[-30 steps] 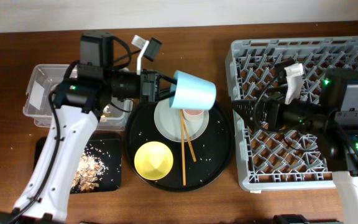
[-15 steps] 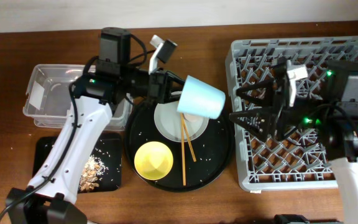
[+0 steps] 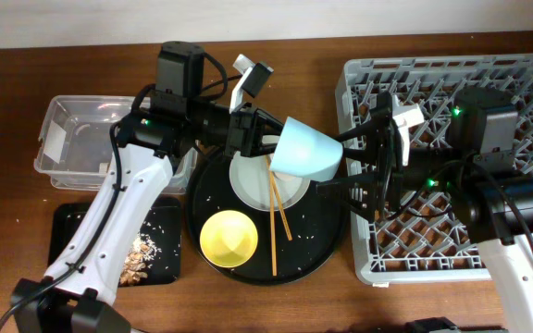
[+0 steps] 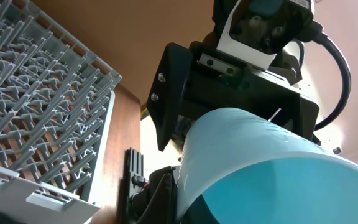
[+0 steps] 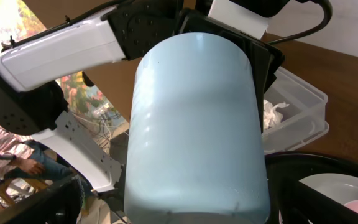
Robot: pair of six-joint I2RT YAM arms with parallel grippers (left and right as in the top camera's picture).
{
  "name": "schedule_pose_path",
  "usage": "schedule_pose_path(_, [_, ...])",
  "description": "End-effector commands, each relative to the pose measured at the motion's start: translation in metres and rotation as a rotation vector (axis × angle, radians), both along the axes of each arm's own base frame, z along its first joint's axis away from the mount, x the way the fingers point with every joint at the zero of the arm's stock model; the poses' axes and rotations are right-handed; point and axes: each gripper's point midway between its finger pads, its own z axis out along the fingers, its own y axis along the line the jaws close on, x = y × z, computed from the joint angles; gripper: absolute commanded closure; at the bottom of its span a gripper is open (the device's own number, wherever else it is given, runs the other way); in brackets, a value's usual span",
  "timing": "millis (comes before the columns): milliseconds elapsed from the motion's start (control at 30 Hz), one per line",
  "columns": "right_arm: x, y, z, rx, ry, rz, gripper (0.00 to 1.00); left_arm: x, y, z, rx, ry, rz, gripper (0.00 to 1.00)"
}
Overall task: Sort waste into correct bins and load items into the dishwasher rack
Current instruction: 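Tilt the blue cup toward the rack and reach the right gripper to it, then grasp the blue cup with the right gripper and release the left gripper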
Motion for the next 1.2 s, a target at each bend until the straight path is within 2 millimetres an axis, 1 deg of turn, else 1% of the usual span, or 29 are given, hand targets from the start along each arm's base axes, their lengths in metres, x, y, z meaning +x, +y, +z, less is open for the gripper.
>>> schedule_pose_path(0, [0.000, 0.002, 0.005, -0.004, -0.034, 0.004, 0.07, -0.003, -0.001, 0.008, -0.020, -0.011, -0.026, 1.00])
schedule_pose_path(67, [0.000, 0.002, 0.005, -0.004, -0.035, 0.005, 0.15, -0.004, -0.002, 0.008, -0.020, -0.012, -0.031, 1.00])
schedule_pose_path(167, [0.001, 0.002, 0.004, -0.004, -0.031, 0.005, 0.22, -0.007, -0.005, 0.008, -0.020, -0.012, -0.041, 1.00])
schedule_pose_path(500, [0.004, 0.003, 0.001, -0.006, -0.020, 0.005, 0.24, -0.008, -0.007, 0.009, -0.024, -0.023, -0.046, 1.00])
schedule_pose_path(800, [0.007, 0.003, 0.004, -0.003, -0.048, 0.004, 0.38, -0.010, -0.009, 0.008, -0.023, -0.022, -0.052, 1.00])
schedule_pose_path(900, [0.008, 0.003, 0.006, -0.001, -0.060, 0.003, 0.40, -0.014, -0.013, 0.008, -0.023, -0.021, -0.067, 1.00])
schedule_pose_path(1067, [0.012, 0.003, 0.014, 0.018, -0.065, -0.009, 0.42, -0.016, -0.012, 0.006, -0.010, 0.018, -0.068, 1.00])
schedule_pose_path(1167, [0.013, 0.003, 0.014, 0.018, -0.071, -0.009, 0.44, -0.016, -0.012, 0.006, -0.010, 0.018, -0.068, 0.99])
